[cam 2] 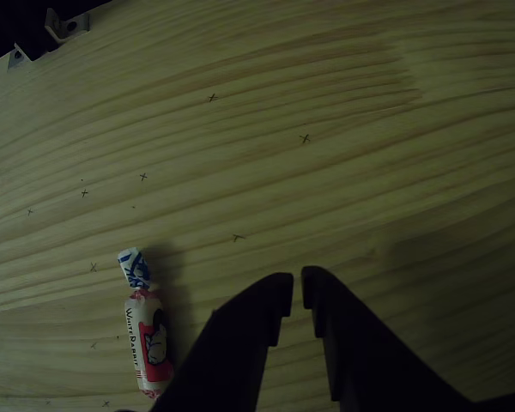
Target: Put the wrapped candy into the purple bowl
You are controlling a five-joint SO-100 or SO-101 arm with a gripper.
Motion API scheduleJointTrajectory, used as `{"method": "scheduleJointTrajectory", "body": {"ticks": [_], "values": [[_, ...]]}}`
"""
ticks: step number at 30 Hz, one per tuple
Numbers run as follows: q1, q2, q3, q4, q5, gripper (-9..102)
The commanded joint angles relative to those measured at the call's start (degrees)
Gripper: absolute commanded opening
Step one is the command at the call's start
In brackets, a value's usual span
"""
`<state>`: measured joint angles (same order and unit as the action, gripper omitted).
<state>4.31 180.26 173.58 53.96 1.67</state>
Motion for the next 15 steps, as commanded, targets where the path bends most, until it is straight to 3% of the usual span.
{"method": "scheduleJointTrajectory", "body": {"ticks": [1, 15], "values": [[0.97, 0.62, -1.05, -0.09, 0.62, 1], [2.81, 0.62, -1.05, -0.09, 2.37, 1]]}}
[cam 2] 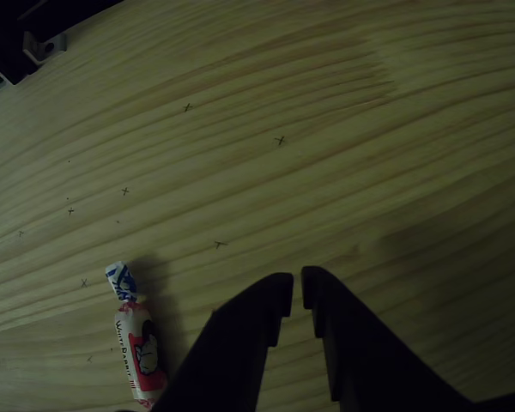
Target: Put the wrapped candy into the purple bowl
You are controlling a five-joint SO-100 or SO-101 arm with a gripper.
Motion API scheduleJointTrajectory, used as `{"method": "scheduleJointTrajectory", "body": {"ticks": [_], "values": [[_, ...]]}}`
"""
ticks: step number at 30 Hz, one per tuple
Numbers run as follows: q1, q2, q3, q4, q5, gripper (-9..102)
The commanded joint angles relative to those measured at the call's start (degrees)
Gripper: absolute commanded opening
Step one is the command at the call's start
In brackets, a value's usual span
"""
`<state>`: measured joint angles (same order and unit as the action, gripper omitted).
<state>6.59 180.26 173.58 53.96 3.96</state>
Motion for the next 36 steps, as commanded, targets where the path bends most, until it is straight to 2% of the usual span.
{"method": "scheduleJointTrajectory", "body": {"ticks": [1, 36], "values": [[0.53, 0.62, -1.05, -0.09, -0.18, 1], [-0.97, 0.62, -1.32, 0.62, -0.18, 1]]}}
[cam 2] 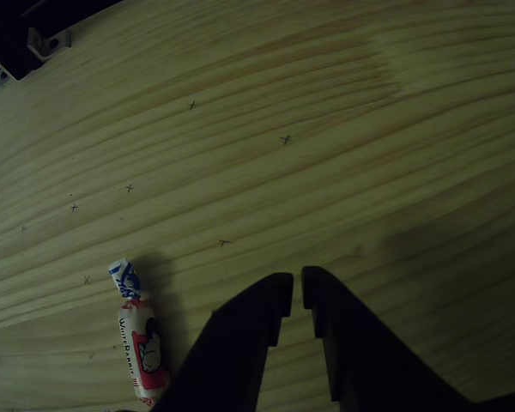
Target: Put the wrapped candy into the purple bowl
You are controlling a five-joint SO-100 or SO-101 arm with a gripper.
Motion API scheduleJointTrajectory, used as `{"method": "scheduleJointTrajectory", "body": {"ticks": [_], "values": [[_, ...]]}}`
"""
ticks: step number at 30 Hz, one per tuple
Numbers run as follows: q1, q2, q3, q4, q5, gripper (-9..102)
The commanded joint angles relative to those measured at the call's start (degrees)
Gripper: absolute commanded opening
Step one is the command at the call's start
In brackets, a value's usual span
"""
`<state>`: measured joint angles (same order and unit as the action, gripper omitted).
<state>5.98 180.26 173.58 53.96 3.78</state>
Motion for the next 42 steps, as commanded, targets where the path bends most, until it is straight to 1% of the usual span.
{"method": "scheduleJointTrajectory", "body": {"ticks": [1, 6, 12, 19, 27, 33, 36, 39, 42], "values": [[-0.35, 0.62, -1.49, 0.7, -0.09, 1], [-1.41, -0.62, -3.08, 2.2, -0.7, 1], [-4.04, -6.94, -8.17, 0.44, -0.35, 1], [-7.65, -20.65, -20.3, 1.67, 5.36, 1], [-16.0, -37.35, -37.0, 8.88, 13.97, 1], [-20.21, -49.39, -42.28, 9.4, 17.05, 1], [-21.62, -53.88, -43.24, 10.02, 17.84, 4], [-21.71, -57.13, -43.24, 9.93, 18.46, 15], [-21.53, -60.29, -42.54, 9.67, 18.19, 20]]}}
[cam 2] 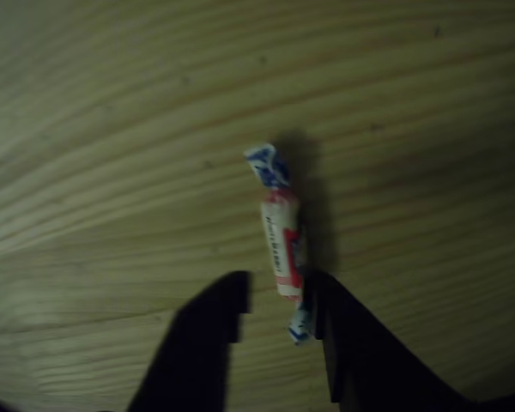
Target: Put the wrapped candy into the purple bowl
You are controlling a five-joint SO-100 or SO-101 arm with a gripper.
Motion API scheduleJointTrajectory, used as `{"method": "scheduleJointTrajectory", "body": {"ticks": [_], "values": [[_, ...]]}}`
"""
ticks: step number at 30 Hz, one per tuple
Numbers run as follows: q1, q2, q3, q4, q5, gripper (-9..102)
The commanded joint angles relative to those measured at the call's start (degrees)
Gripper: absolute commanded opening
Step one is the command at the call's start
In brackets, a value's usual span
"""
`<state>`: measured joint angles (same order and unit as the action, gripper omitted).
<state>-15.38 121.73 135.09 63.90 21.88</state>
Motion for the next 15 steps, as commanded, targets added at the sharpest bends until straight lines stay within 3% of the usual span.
{"method": "scheduleJointTrajectory", "body": {"ticks": [1, 15], "values": [[-0.18, -2.72, -4.04, -0.35, 0.26, 21], [1.49, -11.6, -4.57, -4.75, -3.16, 25]]}}
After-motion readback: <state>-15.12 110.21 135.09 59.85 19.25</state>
